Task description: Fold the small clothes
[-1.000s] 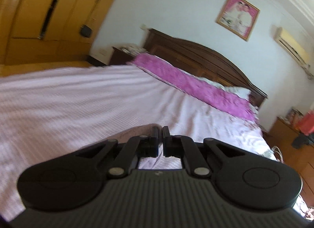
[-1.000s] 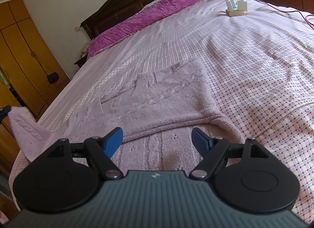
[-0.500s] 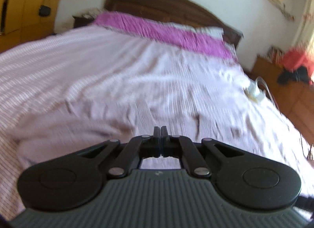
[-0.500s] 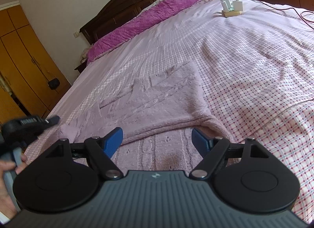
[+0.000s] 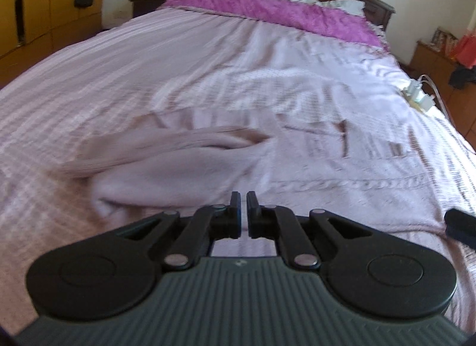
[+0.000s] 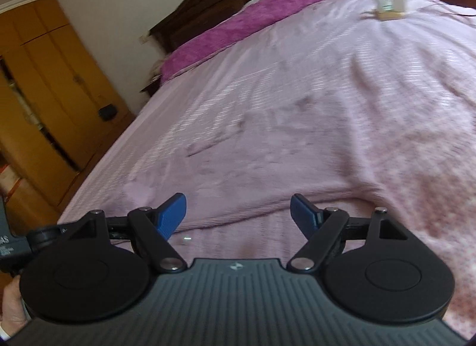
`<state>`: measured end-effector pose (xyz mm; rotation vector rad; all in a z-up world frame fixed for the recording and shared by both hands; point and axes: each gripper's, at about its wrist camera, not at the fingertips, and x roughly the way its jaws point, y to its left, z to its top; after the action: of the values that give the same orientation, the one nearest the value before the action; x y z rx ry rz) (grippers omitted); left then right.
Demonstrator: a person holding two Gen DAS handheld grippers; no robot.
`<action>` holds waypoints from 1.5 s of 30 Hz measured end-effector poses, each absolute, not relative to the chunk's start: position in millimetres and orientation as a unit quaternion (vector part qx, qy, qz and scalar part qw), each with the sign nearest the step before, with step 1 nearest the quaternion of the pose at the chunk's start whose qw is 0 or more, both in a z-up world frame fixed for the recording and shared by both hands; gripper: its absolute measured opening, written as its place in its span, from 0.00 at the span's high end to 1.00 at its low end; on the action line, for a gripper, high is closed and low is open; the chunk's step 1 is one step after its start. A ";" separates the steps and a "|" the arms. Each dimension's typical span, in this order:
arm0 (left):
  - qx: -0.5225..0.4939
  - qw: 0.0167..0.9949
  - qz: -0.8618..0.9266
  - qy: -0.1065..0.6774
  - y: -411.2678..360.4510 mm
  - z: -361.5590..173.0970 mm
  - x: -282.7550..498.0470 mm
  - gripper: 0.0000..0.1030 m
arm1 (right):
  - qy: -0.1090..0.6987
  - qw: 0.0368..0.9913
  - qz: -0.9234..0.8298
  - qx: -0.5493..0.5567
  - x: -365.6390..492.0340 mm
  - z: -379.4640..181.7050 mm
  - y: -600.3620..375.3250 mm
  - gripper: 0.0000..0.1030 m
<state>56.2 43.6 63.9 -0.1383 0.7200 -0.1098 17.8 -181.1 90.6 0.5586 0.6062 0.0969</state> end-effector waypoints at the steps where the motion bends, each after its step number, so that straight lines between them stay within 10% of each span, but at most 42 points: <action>1: -0.065 0.932 -0.048 0.354 51.1 64.3 53.7 0.94 | 0.298 0.913 0.058 0.271 23.6 92.7 -176.1 0.20; 28: -0.099 0.919 0.020 0.381 149.1 55.2 31.7 0.94 | 0.390 0.894 0.200 0.100 202.0 116.6 25.5 0.20; 34: -0.111 0.917 0.009 0.384 148.3 49.9 37.1 0.94 | 0.406 0.885 0.213 0.080 206.9 103.4 41.0 0.84; 45: -0.117 0.913 0.000 0.392 143.6 38.5 49.1 0.92 | 0.235 0.957 0.161 0.059 158.8 170.1 22.5 0.89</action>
<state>49.1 143.6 38.5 -0.2404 0.8067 -0.0005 158.8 22.5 170.1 0.1196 0.4764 0.3276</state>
